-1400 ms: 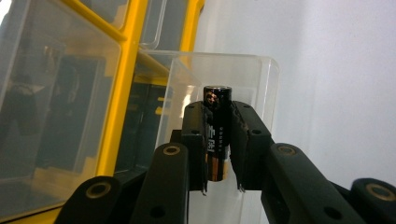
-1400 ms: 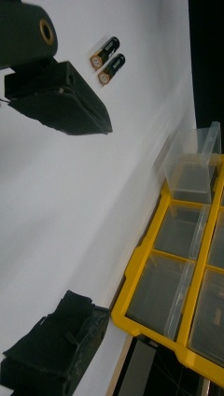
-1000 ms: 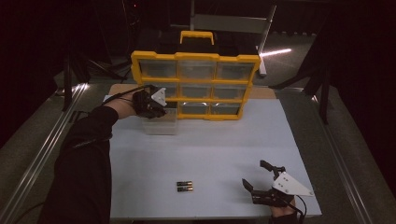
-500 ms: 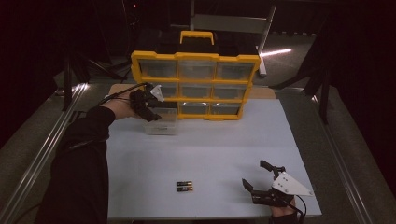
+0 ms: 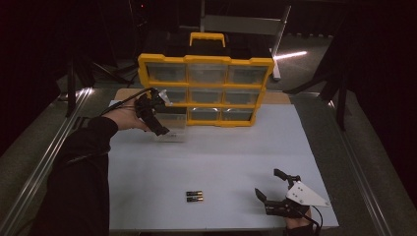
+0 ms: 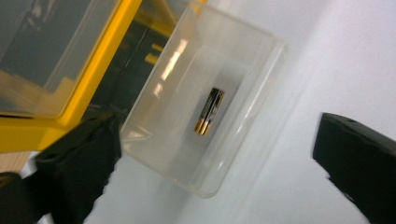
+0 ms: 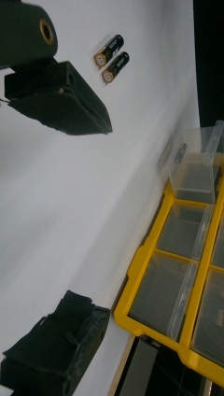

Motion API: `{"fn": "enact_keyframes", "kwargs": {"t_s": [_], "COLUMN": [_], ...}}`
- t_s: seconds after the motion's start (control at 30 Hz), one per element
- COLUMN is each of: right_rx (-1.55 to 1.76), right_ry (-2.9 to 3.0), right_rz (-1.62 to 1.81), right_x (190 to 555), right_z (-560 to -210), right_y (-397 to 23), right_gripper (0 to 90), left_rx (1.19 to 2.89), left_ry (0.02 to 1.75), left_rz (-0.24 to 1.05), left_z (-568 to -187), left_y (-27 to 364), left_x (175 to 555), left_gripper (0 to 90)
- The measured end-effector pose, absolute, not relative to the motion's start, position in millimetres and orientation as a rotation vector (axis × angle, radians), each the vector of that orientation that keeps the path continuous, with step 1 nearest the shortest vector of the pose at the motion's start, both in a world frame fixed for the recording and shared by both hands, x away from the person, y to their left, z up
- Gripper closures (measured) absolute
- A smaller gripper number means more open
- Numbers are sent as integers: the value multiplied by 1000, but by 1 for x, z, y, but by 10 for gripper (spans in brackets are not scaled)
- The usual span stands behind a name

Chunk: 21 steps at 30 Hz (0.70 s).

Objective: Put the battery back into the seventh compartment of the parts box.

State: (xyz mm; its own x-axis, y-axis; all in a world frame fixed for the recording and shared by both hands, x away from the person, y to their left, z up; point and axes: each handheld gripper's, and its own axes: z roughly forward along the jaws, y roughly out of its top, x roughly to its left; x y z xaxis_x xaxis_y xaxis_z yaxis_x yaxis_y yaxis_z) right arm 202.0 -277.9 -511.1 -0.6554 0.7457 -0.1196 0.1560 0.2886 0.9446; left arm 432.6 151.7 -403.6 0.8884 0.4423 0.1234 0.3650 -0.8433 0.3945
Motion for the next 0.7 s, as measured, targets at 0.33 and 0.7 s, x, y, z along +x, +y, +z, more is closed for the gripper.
{"fn": "enact_keyframes", "kwargs": {"t_s": [0.33,0.7], "right_rx": [801,800], "right_ry": [2010,2007], "right_rz": [1374,1374], "right_x": [202,202], "right_z": [-512,-510], "right_y": [-277,-277], "right_gripper": [103,103], "left_rx": [2628,2575], "left_ry": [538,498], "left_rz": [257,210], "left_z": [-389,-381], "left_y": [148,151], "left_x": [413,394], "left_gripper": [0,0]}}
